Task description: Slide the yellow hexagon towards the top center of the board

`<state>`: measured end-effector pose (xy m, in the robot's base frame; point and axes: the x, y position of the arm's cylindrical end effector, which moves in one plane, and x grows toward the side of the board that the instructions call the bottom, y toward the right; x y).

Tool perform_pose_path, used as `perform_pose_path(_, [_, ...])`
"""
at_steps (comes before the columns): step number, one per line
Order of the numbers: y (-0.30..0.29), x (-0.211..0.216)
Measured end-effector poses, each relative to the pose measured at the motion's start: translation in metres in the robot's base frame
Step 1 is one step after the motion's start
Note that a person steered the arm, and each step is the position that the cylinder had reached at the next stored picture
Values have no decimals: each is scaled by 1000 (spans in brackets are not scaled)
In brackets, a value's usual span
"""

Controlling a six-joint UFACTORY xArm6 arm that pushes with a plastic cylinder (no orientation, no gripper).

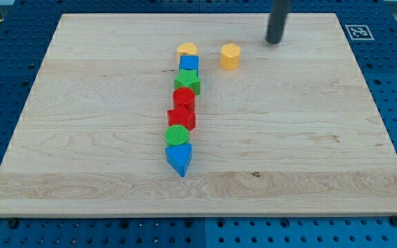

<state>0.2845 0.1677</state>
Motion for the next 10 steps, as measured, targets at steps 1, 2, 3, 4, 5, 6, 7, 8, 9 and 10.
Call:
perform_pose_path(1, [37, 9])
perform_pose_path(2, [55, 17])
perform_pose_path(3, [55, 46])
perform_pose_path(4, [55, 78])
perform_pose_path(5, [55, 109])
perform_pose_path(6, [42, 133])
perform_pose_path(7, [11, 142])
perform_pose_path(8, [-17, 132])
perform_pose_path(9, [-41, 116])
perform_pose_path(10, [-66, 94])
